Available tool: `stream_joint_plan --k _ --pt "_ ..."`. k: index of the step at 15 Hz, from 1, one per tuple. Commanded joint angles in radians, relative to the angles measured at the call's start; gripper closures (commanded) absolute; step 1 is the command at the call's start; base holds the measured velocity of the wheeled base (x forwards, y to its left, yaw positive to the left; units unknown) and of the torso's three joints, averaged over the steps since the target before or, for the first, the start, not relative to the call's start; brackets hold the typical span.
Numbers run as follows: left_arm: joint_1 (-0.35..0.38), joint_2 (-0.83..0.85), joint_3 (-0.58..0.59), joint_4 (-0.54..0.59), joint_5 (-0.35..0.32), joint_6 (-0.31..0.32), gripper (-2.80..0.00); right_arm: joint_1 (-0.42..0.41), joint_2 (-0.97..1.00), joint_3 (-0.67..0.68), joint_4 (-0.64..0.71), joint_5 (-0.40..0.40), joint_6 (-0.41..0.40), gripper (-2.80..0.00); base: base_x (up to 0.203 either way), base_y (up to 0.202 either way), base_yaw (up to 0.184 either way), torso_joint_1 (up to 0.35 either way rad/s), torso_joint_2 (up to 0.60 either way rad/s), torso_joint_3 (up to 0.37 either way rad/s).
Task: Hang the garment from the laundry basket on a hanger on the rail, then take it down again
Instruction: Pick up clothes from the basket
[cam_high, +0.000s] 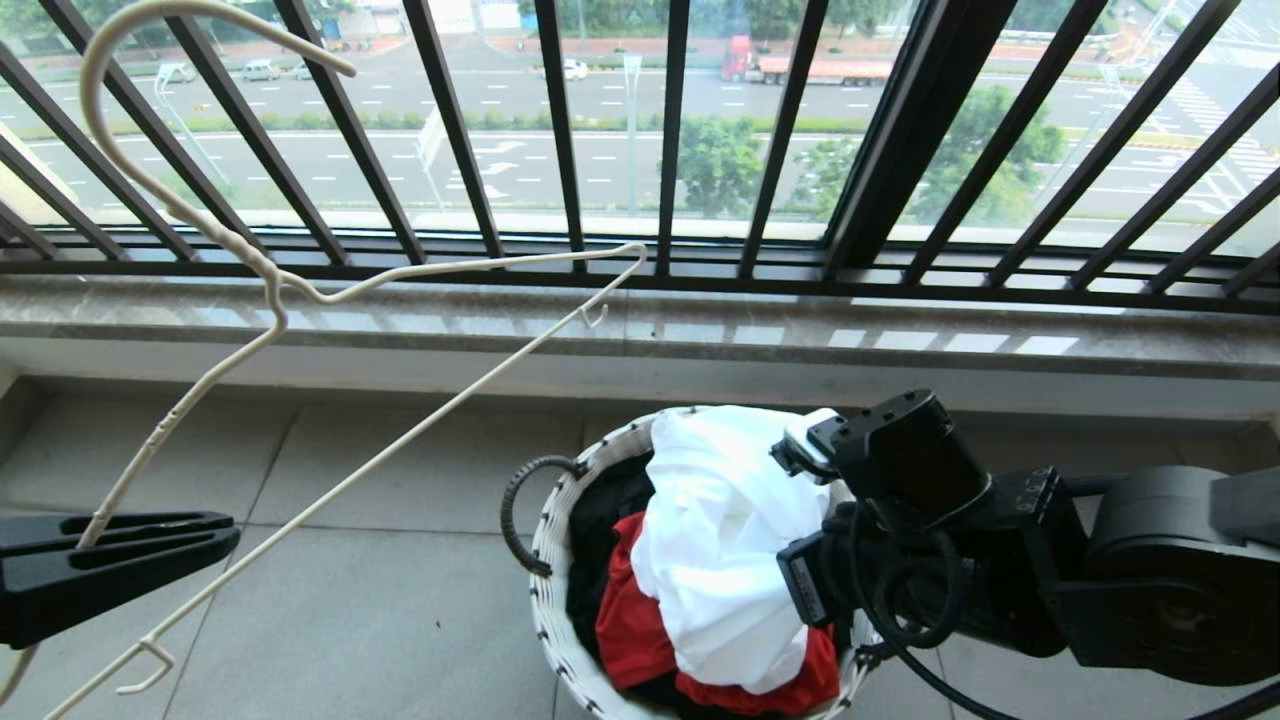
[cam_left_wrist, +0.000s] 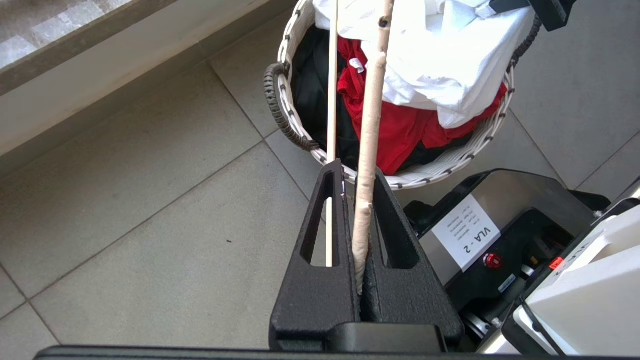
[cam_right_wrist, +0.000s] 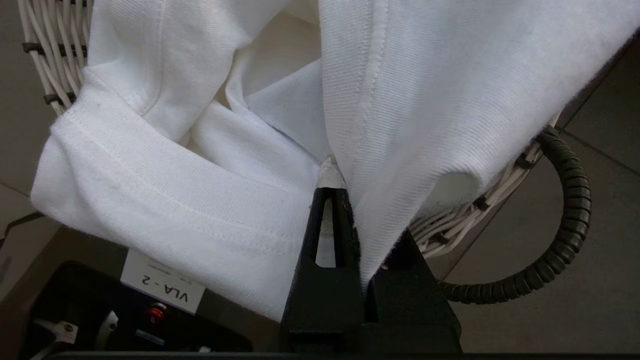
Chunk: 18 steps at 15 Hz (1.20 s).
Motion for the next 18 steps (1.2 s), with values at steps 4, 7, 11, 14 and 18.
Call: stream_joint_plan --k 4,7,11,14,18 --pt "-0.002 -0.009 0.000 0.002 -0.004 0.005 0.00 0.001 -0.189 0.035 0.154 -0.006 0.022 0.00 0.000 0.000 0.000 0.000 0.00 0.000" --pt "-0.002 -0.025 0.001 0.003 -0.004 0.006 0.00 0.003 -0.236 0.097 0.202 -0.006 0.022 0.00 0.000 0.000 0.000 0.000 0.00 0.000" --pt "-0.002 -0.023 0.000 0.003 -0.006 0.008 0.00 0.071 -0.212 0.132 0.215 -0.001 0.024 0.00 0.000 0.000 0.000 0.000 0.00 0.000" --pt "-0.002 -0.026 0.000 0.005 -0.006 0.009 0.00 0.173 -0.135 0.127 0.206 0.007 0.027 0.00 0.000 0.000 0.000 0.000 0.00 0.000" --pt "-0.002 -0.022 0.000 0.003 -0.004 0.006 0.00 0.227 -0.022 0.134 0.206 0.018 0.029 0.00 0.000 0.000 0.000 0.000 0.00 0.000"
